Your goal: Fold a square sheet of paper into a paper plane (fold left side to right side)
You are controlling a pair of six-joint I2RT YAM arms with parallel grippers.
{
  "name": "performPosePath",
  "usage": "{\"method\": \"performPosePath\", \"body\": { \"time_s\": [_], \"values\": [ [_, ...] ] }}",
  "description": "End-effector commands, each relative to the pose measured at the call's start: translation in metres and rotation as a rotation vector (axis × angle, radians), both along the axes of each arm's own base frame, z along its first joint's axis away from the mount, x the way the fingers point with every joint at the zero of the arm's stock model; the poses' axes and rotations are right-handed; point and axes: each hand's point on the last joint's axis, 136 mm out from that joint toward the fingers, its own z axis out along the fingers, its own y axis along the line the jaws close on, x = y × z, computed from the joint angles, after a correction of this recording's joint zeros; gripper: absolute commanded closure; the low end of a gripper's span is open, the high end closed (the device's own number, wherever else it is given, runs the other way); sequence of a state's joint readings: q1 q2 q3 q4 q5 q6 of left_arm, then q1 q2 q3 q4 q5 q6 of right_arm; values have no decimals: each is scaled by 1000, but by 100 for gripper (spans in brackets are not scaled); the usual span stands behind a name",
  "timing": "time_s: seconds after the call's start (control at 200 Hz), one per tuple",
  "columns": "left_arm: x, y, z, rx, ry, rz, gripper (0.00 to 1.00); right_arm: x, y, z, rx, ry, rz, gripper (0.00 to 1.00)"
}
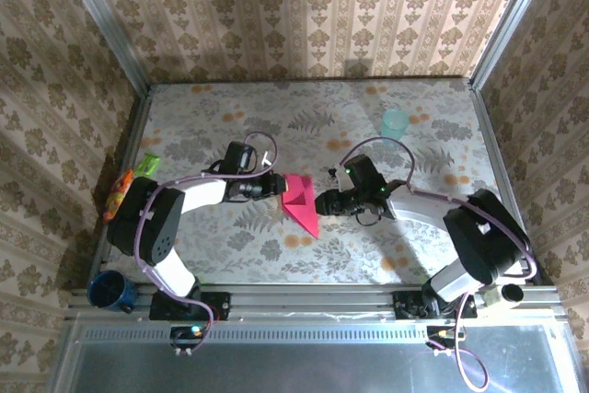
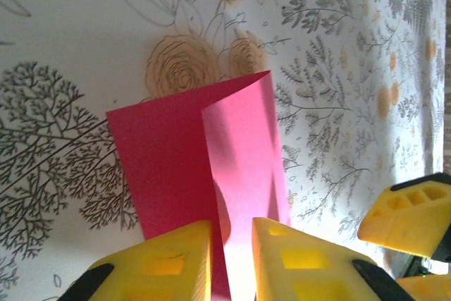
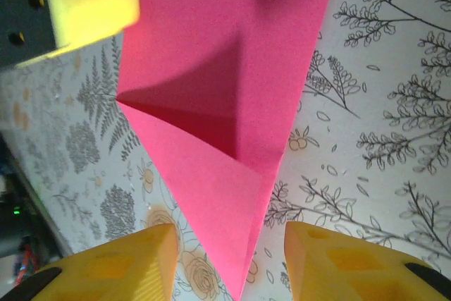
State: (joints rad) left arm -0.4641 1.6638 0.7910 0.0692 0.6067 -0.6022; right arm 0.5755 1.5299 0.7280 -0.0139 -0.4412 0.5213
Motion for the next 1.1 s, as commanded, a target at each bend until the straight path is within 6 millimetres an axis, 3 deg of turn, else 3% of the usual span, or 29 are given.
{"method": "performPosePath", "body": {
  "time_s": [0.0,0.26,0.54,1.095],
  "values": [
    [4,-8,14,-37,-18,-21,82,-5,-2,6,-141,-79,8,54],
    [1,-10,14,-23,20,-22,91,-18,22,6,-326,-222,29,51],
    [1,-12,17,-15,49,-19,94,-16,41,0,-480,-301,59,47],
    [-2,-20,27,-55,64,-42,95,-10,46,-21,-603,-312,54,50]
  ]
}}
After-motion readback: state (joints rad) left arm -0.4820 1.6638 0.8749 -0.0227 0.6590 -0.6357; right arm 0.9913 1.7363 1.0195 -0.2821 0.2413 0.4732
